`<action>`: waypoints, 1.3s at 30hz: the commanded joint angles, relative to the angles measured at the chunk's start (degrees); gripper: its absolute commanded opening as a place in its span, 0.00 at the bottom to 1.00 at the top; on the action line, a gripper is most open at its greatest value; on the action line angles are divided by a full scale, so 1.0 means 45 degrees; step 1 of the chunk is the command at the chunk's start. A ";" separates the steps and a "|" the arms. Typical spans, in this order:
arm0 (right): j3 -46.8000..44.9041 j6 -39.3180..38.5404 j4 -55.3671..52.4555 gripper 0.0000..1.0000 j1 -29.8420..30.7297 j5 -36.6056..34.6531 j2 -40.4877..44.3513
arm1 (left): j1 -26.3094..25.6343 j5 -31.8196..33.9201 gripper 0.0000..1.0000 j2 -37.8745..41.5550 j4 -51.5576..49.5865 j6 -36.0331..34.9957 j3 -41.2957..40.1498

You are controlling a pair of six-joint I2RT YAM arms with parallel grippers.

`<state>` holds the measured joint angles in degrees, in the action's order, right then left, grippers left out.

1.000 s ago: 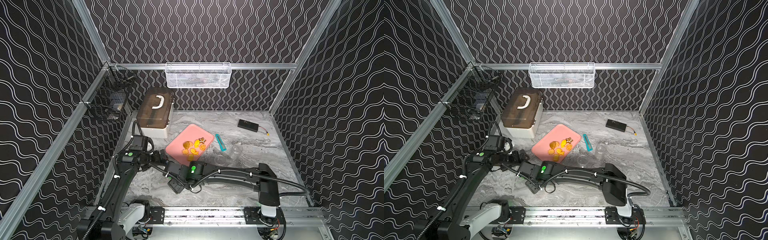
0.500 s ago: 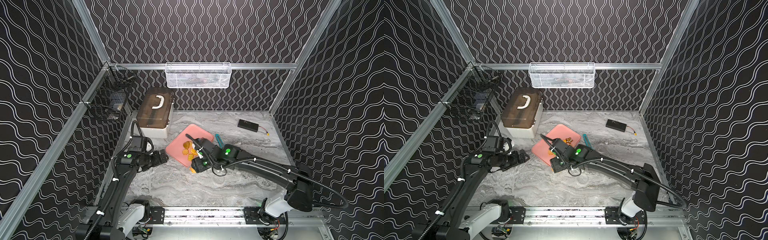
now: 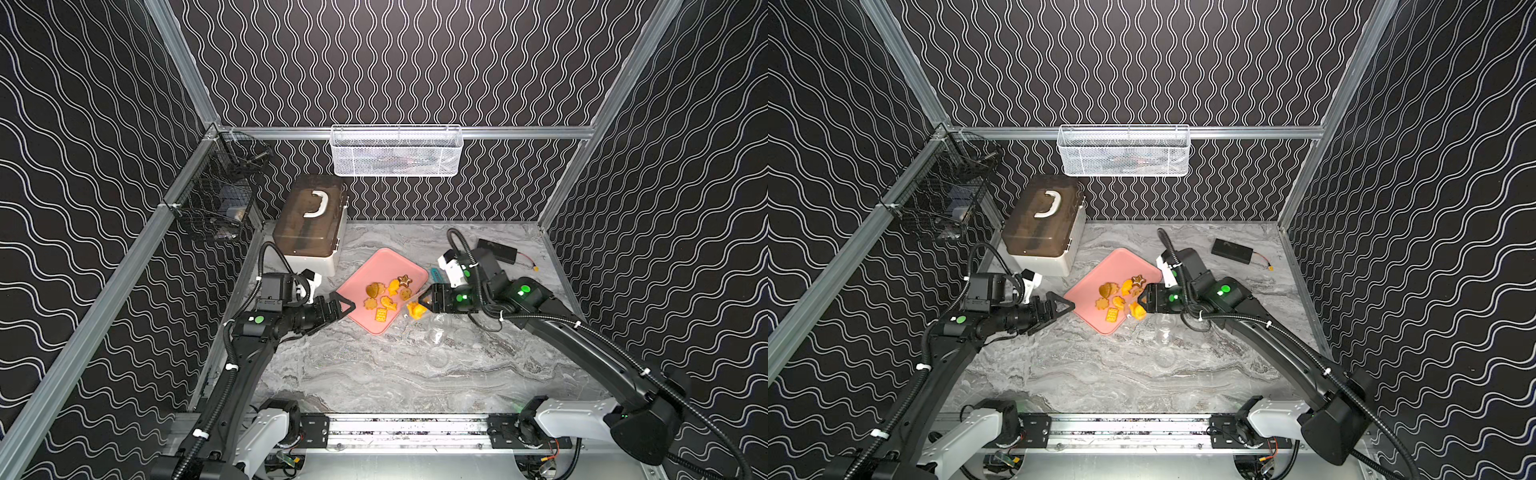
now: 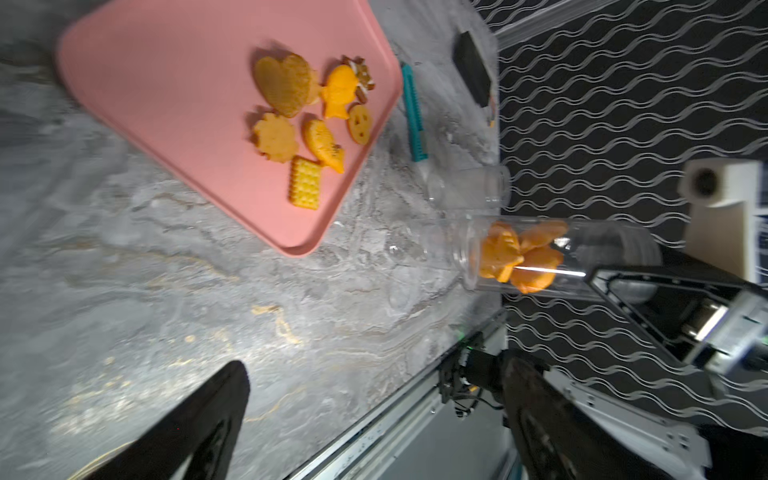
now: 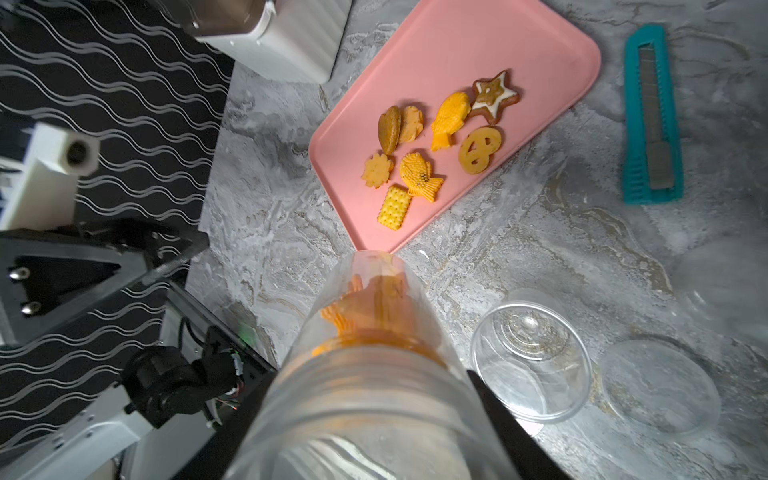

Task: Pour the cookies out of the jar
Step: Pick up the jar from the center of the board.

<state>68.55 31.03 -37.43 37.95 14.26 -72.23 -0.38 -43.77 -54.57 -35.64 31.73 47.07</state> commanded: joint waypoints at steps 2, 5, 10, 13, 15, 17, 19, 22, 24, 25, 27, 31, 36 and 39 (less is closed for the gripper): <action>-0.0470 0.0981 0.1555 0.67 -0.0768 0.2436 0.0498 | -0.0180 -0.2577 0.99 0.0197 0.3571 0.2264 -0.0523; -0.0738 0.1438 0.2144 0.67 -0.1279 0.3390 0.0769 | -0.0539 -0.3342 0.99 0.0284 0.5238 0.3412 -0.0979; -0.1414 0.2419 0.3357 0.67 -0.2218 0.4877 0.1219 | -0.0963 -0.4010 0.99 0.0523 0.8026 0.5259 -0.1833; -0.1663 0.3085 0.4195 0.67 -0.2559 0.5781 0.1420 | -0.1205 -0.4131 0.99 0.0563 0.9573 0.6234 -0.2243; -0.1770 0.3441 0.4624 0.67 -0.2998 0.6218 0.1504 | -0.1450 -0.4079 0.99 0.0564 1.0578 0.6835 -0.2480; -0.1889 0.3809 0.5187 0.67 -0.3133 0.6630 0.1652 | -0.1793 -0.3969 0.99 0.0510 1.1674 0.7471 -0.2717; -0.2107 0.4304 0.5819 0.67 -0.3224 0.6852 0.1782 | -0.2156 -0.3783 0.99 0.0408 1.2646 0.8007 -0.2968; -0.2490 0.5118 0.7064 0.67 -0.3258 0.7340 0.1887 | -0.2785 -0.3462 0.99 0.0150 1.4367 0.8877 -0.3339; -0.2686 0.5557 0.7634 0.67 -0.3255 0.7538 0.1877 | -0.3310 -0.3177 0.99 -0.0070 1.5103 0.9179 -0.3438; -0.2775 0.5721 0.7869 0.67 -0.3257 0.7592 0.1862 | -0.3567 -0.3044 0.99 -0.0185 1.5381 0.9255 -0.3448; -0.2921 0.5959 0.8254 0.67 -0.3257 0.7841 0.1822 | -0.4007 -0.2775 0.99 -0.0358 1.5799 0.9335 -0.3432; -0.3209 0.6340 0.8883 0.67 -0.3238 0.8040 0.1858 | -0.4535 -0.2336 0.99 -0.0616 1.5979 0.9249 -0.3242; -0.3718 0.6982 0.9863 0.67 -0.3146 0.8203 0.2058 | -0.5023 -0.1928 0.99 -0.0953 1.6256 0.9215 -0.3044; -0.3794 0.7090 1.0081 0.67 -0.3029 0.8291 0.2144 | -0.5302 -0.1694 0.99 -0.1154 1.6252 0.9088 -0.2878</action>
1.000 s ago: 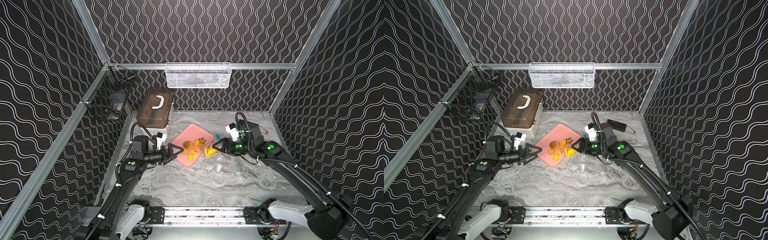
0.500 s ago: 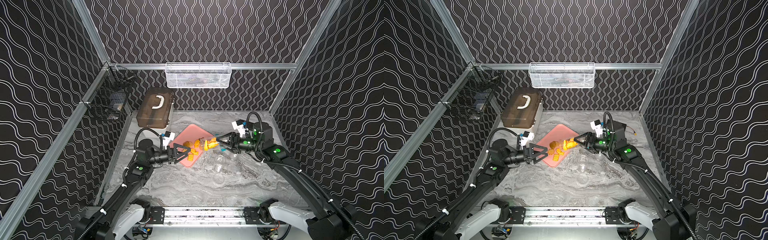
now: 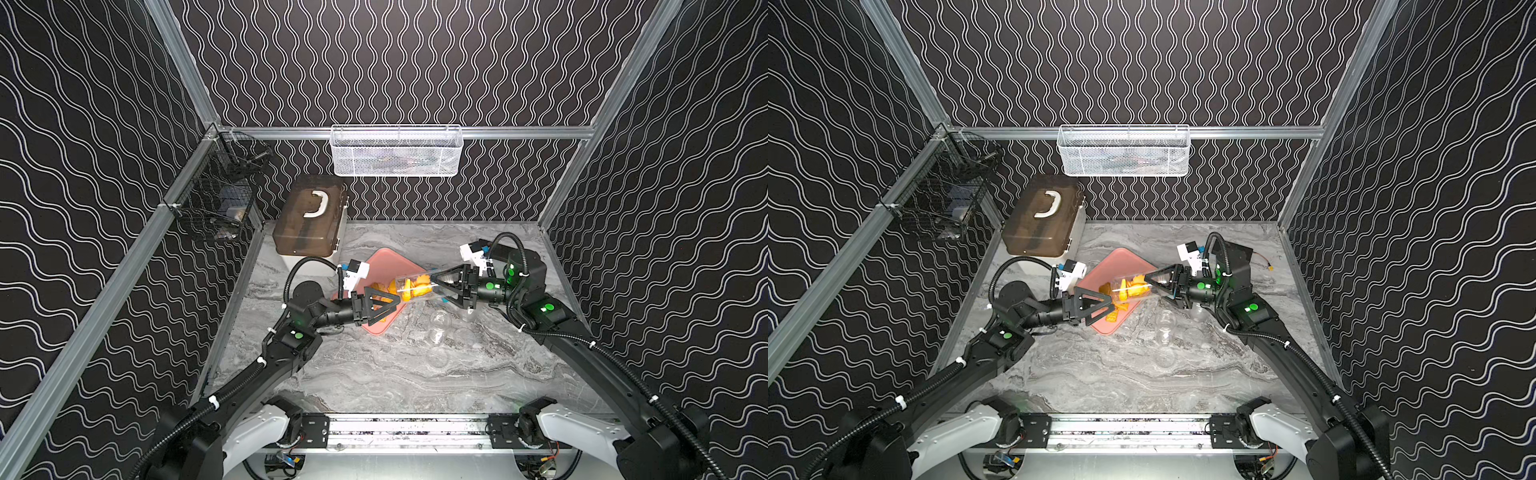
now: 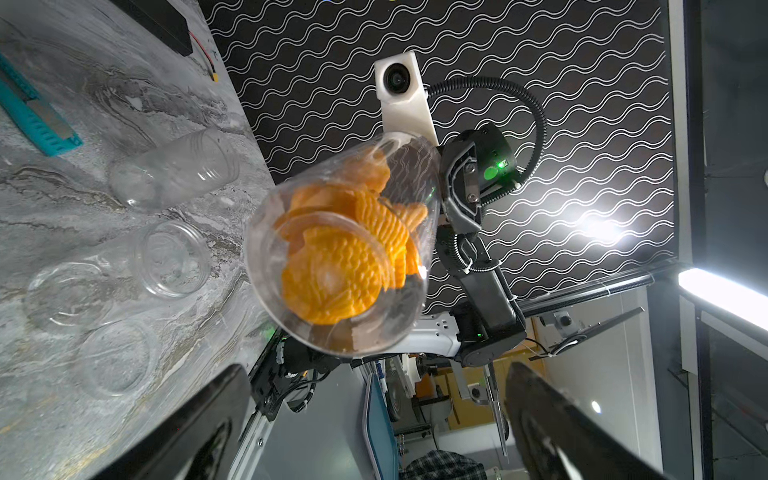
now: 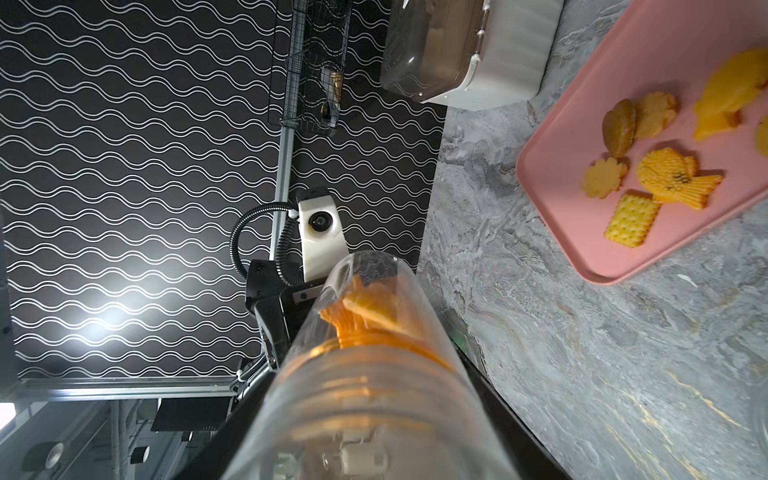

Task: Pour the cookies out of the jar
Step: Pick up the jar from the center of the board.

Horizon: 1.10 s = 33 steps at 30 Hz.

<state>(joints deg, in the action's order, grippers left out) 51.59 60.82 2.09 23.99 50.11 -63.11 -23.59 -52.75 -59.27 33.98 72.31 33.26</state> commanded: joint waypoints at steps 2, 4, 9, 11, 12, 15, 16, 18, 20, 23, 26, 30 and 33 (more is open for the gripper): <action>0.0032 0.0394 0.1180 0.67 0.0171 0.0310 0.0149 | -0.0334 0.0407 0.99 -0.0307 0.0954 0.0111 0.0295; 0.0039 0.0372 0.1176 0.67 0.0306 0.0310 0.0131 | -0.0482 0.0486 0.99 -0.0526 0.1164 0.0184 0.0419; 0.0058 0.0246 0.1138 0.67 0.0806 0.0170 0.0068 | -0.0644 0.0681 0.99 -0.0862 0.1515 0.0337 0.0721; 0.0039 0.0216 0.1116 0.67 0.0898 0.0154 0.0055 | -0.0709 0.0688 0.99 -0.0887 0.1435 0.0282 0.0850; 0.0023 0.0216 0.1138 0.67 0.0919 0.0140 0.0049 | -0.0748 0.0696 0.98 -0.0912 0.1365 0.0234 0.0924; -0.0038 0.0206 0.1191 0.67 0.0963 0.0135 0.0043 | -0.0830 0.0734 0.96 -0.0839 0.0935 -0.0004 0.1082; -0.0085 0.0230 0.1249 0.67 0.0975 0.0116 0.0033 | -0.0841 0.0759 0.95 -0.0816 0.0893 -0.0015 0.1091; -0.0204 0.0330 0.1404 0.67 0.0978 0.0048 0.0023 | -0.0865 0.0747 0.94 -0.0799 0.1031 0.0110 0.1052; -0.0254 0.0352 0.1454 0.67 0.0977 -0.0017 0.0051 | -0.0889 0.0741 0.92 -0.0833 0.1294 0.0329 0.0952; -0.0271 0.0347 0.1477 0.67 0.0975 -0.0080 0.0019 | -0.0894 0.0784 0.90 -0.0868 0.1752 0.0658 0.0780; -0.0342 0.0516 0.1730 0.67 0.0977 -0.0003 -0.0072 | -0.0908 0.0792 0.88 -0.0930 0.2036 0.0818 0.0715; -0.0473 0.0631 0.1938 0.67 0.0997 0.0071 -0.0094 | -0.0900 0.0741 0.84 -0.0949 0.1975 0.0777 0.0822; -0.0528 0.0587 0.1899 0.67 0.0994 0.0057 -0.0069 | -0.0938 0.0707 0.82 -0.1028 0.2159 0.0881 0.0802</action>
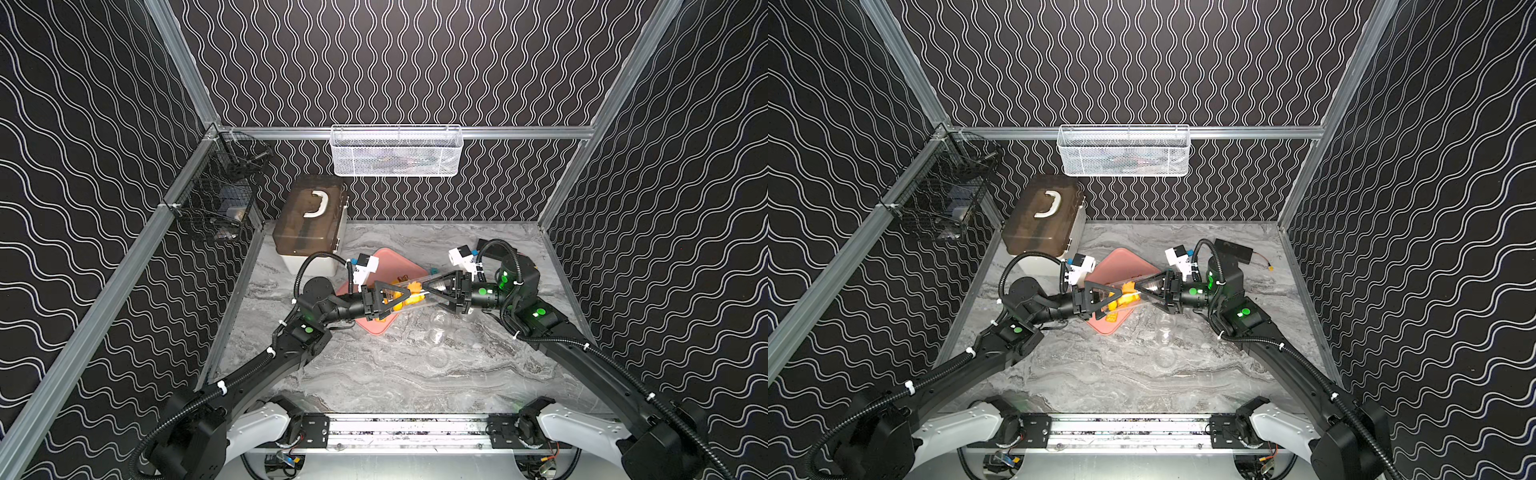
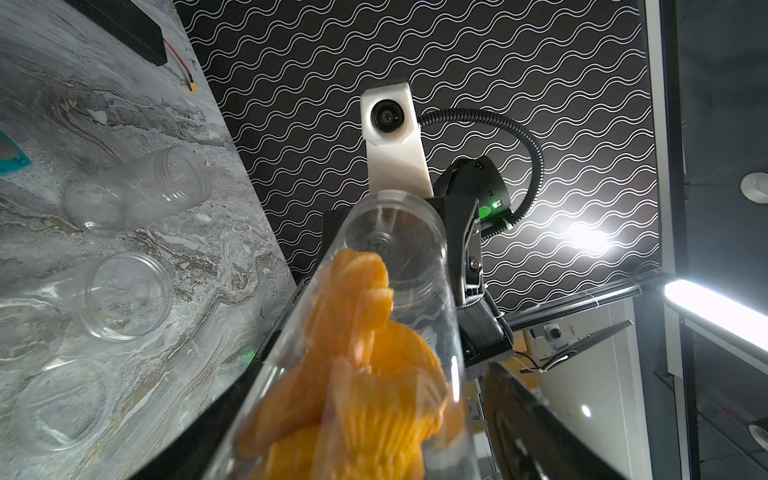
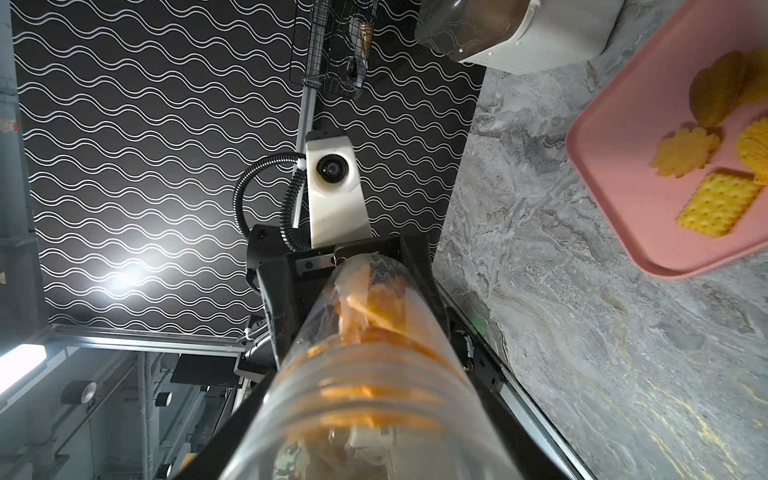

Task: Pour the cookies out of the jar
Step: Pick up the jar from the center of the board.

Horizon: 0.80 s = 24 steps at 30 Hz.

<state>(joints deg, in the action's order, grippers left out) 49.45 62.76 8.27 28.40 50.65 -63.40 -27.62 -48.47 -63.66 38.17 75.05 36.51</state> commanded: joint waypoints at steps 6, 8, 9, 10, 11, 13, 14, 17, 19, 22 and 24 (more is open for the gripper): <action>-0.0110 0.0095 0.0532 0.67 0.0017 -0.0146 -0.0022 | -0.0100 -0.0261 0.77 -0.0210 0.1660 0.0545 -0.0047; -0.0110 0.0110 0.0603 0.67 0.0016 -0.0141 -0.0043 | -0.0106 -0.0267 0.77 -0.0170 0.1521 0.0478 -0.0023; -0.0110 0.0068 0.0557 0.67 0.0016 -0.0163 -0.0052 | -0.0129 -0.0301 0.77 -0.0172 0.1498 0.0502 -0.0008; -0.0110 0.0022 0.0509 0.67 0.0012 -0.0199 -0.0050 | -0.0130 -0.0340 0.79 -0.0171 0.1530 0.0510 -0.0009; -0.0116 -0.0002 0.0491 0.67 0.0016 -0.0239 -0.0052 | -0.0152 -0.0379 0.81 -0.0170 0.1536 0.0549 -0.0008; -0.0162 0.0073 0.0587 0.67 0.0015 -0.0212 -0.0066 | -0.0196 -0.0386 0.82 -0.0170 0.1484 0.0512 0.0010; -0.0186 0.0147 0.0676 0.67 0.0015 -0.0185 -0.0083 | -0.0225 -0.0391 0.82 -0.0173 0.1460 0.0497 0.0001; -0.0188 0.0238 0.0798 0.67 0.0043 -0.0160 -0.0111 | -0.0305 -0.0410 0.80 -0.0243 0.1621 0.0572 0.0010; -0.0169 0.0215 0.0761 0.67 0.0055 -0.0163 -0.0094 | -0.0325 -0.0396 0.78 -0.0294 0.1766 0.0645 0.0009; -0.0144 0.0191 0.0689 0.67 0.0074 -0.0163 -0.0096 | -0.0347 -0.0388 0.71 -0.0375 0.1895 0.0738 0.0011; -0.0149 0.0155 0.0645 0.67 0.0075 -0.0164 -0.0102 | -0.0359 -0.0400 0.67 -0.0422 0.2003 0.0785 0.0011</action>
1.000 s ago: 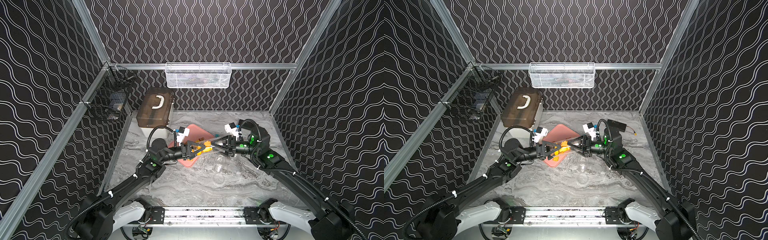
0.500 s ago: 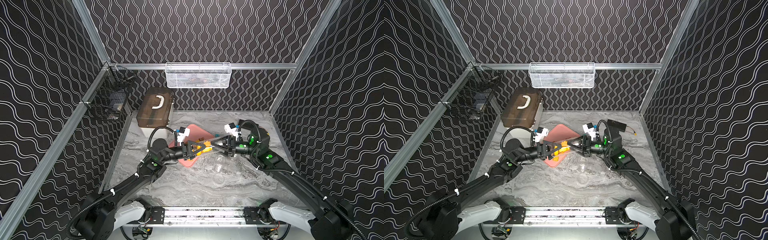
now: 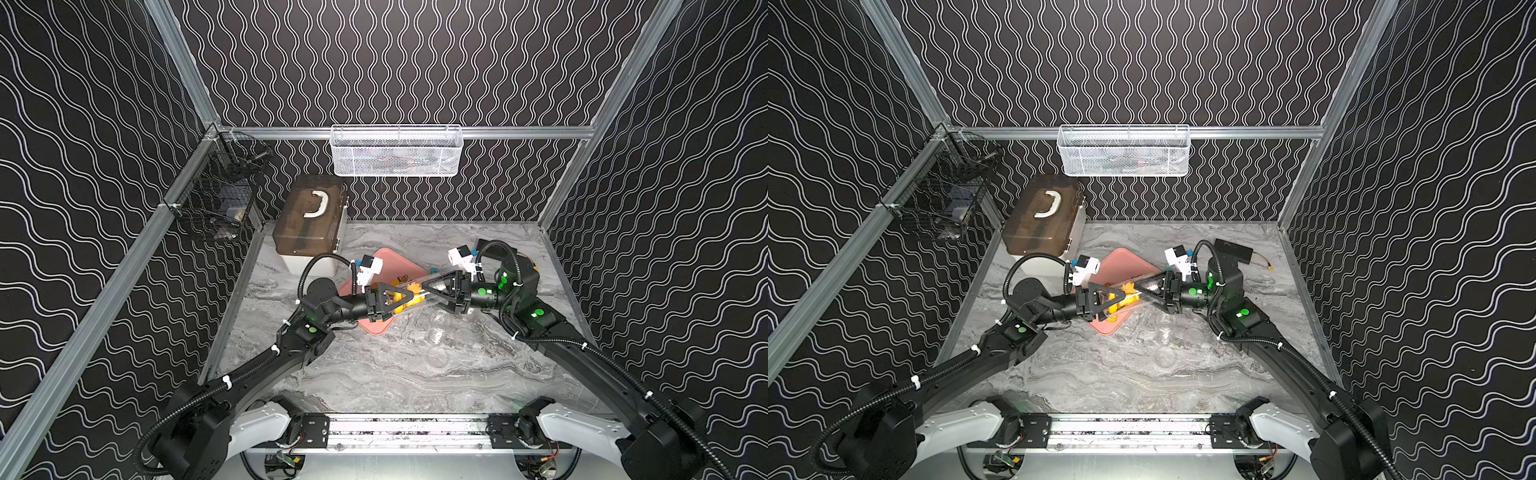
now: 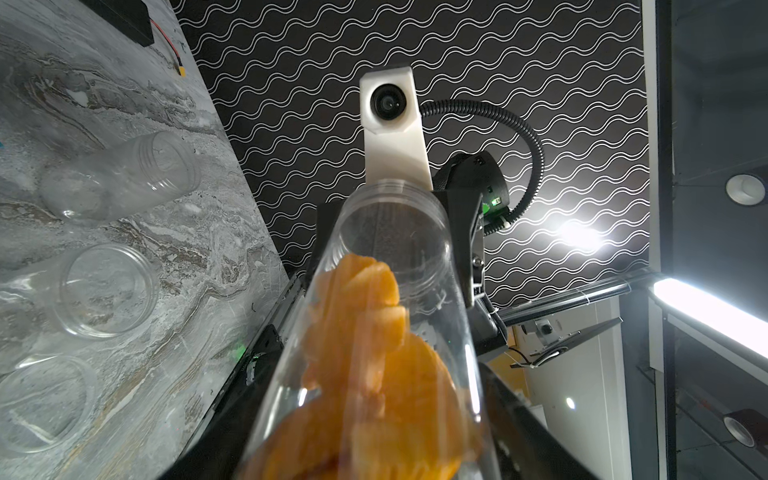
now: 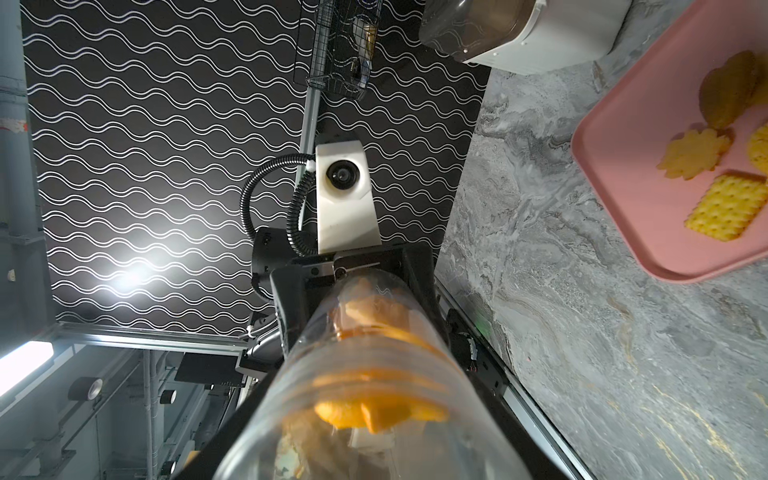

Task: Pour the cookies out of the jar
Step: Pick up the jar from the center of the board.

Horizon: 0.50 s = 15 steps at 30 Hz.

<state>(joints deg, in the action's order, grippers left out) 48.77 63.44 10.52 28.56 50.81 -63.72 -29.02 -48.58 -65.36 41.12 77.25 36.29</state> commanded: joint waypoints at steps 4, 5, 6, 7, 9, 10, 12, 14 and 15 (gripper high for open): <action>0.0038 -0.0016 0.0108 0.67 0.0060 -0.0197 -0.0047 | -0.0048 -0.0366 0.64 -0.0026 0.1316 0.0257 0.0056; 0.0040 -0.0033 0.0085 0.67 0.0056 -0.0197 -0.0055 | -0.0052 -0.0377 0.63 -0.0001 0.1260 0.0254 0.0060; 0.0040 -0.0050 0.0066 0.67 0.0062 -0.0197 -0.0057 | -0.0039 -0.0359 0.63 0.0004 0.1228 0.0225 0.0060; 0.0040 -0.0062 0.0048 0.68 0.0063 -0.0197 -0.0054 | -0.0041 -0.0393 0.61 0.0015 0.1185 0.0198 0.0037; 0.0040 -0.0094 -0.0005 0.71 0.0058 -0.0216 -0.0065 | -0.0054 -0.0396 0.59 0.0043 0.1051 0.0108 0.0057; 0.0040 -0.0103 -0.0029 0.74 0.0060 -0.0235 -0.0077 | -0.0055 -0.0396 0.58 0.0062 0.0905 0.0034 0.0059; 0.0111 -0.0273 -0.0249 0.80 0.0060 -0.0299 -0.0053 | -0.0038 -0.0426 0.57 0.0111 0.0649 -0.0122 0.0059; 0.0261 -0.0606 -0.0739 0.86 0.0061 -0.0396 -0.0008 | -0.0040 -0.0508 0.56 0.0183 0.0401 -0.0251 0.0085; 0.0293 -0.0716 -0.0924 0.89 0.0051 -0.0459 0.0032 | -0.0049 -0.0532 0.56 0.0222 0.0289 -0.0329 0.0102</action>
<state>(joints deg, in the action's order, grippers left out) 49.30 62.08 8.47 28.77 49.74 -63.90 -29.17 -49.78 -65.04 40.84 77.56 36.32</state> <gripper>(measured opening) 0.880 0.649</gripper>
